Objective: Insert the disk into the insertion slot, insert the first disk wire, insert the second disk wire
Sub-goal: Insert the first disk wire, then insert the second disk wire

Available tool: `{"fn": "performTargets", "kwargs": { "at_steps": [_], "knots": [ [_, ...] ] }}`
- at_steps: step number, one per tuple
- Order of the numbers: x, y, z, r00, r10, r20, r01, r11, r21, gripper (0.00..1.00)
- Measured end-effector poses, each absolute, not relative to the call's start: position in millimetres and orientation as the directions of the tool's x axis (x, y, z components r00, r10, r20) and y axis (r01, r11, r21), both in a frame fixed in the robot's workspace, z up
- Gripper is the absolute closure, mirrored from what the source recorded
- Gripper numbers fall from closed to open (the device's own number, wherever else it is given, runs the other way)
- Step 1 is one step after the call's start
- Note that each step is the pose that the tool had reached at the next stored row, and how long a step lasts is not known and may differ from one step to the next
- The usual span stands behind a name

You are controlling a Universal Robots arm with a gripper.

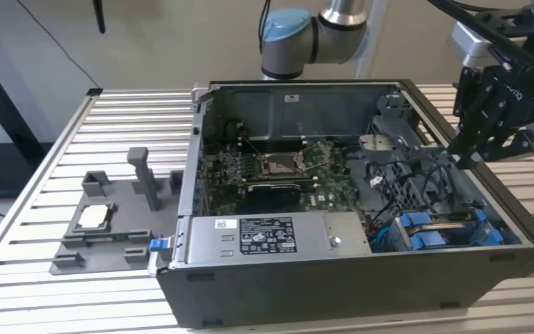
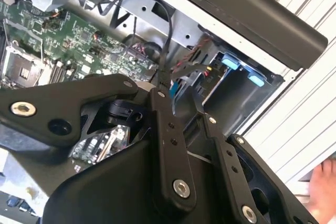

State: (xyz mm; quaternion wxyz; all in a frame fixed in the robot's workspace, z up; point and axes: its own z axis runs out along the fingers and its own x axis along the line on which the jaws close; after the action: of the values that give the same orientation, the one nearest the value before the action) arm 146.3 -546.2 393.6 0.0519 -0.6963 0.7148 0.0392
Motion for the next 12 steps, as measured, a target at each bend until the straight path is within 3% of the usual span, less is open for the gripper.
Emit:
{"fn": "performTargets", "kwargs": {
  "at_steps": [12],
  "knots": [
    [141.7,-541.2,393.7,-0.027,-0.992,-0.120,-0.999,0.030,-0.020,0.67]
  ]
}}
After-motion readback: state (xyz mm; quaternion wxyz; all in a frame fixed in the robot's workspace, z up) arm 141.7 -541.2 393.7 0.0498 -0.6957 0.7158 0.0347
